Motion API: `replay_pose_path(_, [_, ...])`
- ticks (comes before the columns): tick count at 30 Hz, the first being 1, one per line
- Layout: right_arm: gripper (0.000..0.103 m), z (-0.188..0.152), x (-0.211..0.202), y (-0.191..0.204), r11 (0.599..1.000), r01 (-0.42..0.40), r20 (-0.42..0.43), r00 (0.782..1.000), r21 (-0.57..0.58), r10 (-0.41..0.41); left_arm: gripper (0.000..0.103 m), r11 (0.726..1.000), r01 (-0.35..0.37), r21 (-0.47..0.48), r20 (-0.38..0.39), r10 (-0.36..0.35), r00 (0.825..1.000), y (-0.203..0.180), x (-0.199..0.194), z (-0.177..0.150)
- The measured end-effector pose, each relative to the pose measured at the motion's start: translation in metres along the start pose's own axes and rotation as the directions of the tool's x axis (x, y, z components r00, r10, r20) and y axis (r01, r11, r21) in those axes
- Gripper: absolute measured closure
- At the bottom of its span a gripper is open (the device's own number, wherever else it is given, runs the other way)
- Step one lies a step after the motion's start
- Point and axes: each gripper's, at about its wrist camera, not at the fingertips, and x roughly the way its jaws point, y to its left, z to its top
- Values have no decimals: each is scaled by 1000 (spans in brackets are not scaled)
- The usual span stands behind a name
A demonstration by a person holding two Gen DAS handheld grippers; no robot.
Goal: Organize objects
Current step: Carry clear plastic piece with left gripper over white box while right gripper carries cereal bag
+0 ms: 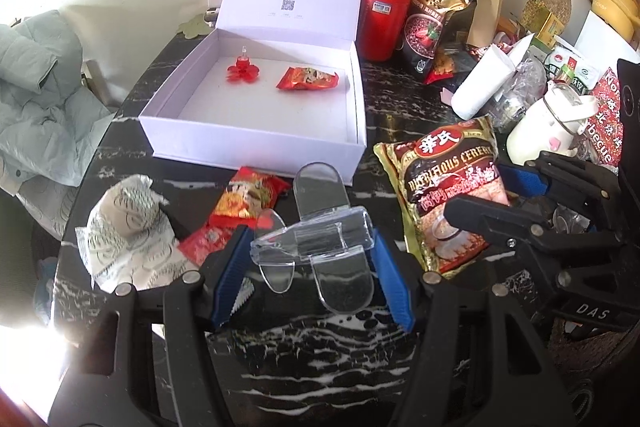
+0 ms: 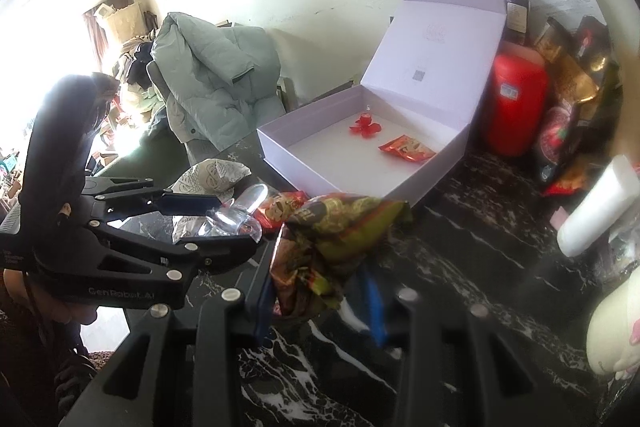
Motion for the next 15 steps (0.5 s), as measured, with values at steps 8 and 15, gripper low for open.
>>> replay_pose_path(8, [65,24,13,-13,1000,-2,5,1000,-9,2,44,1000,10,16,-2,-10,1000,8,13,27])
replay_pose_path(15, [65,42,27,-23,1000,-12,6,1000,-14,12,44,999,3,38,7,-3,1000,14,23,50])
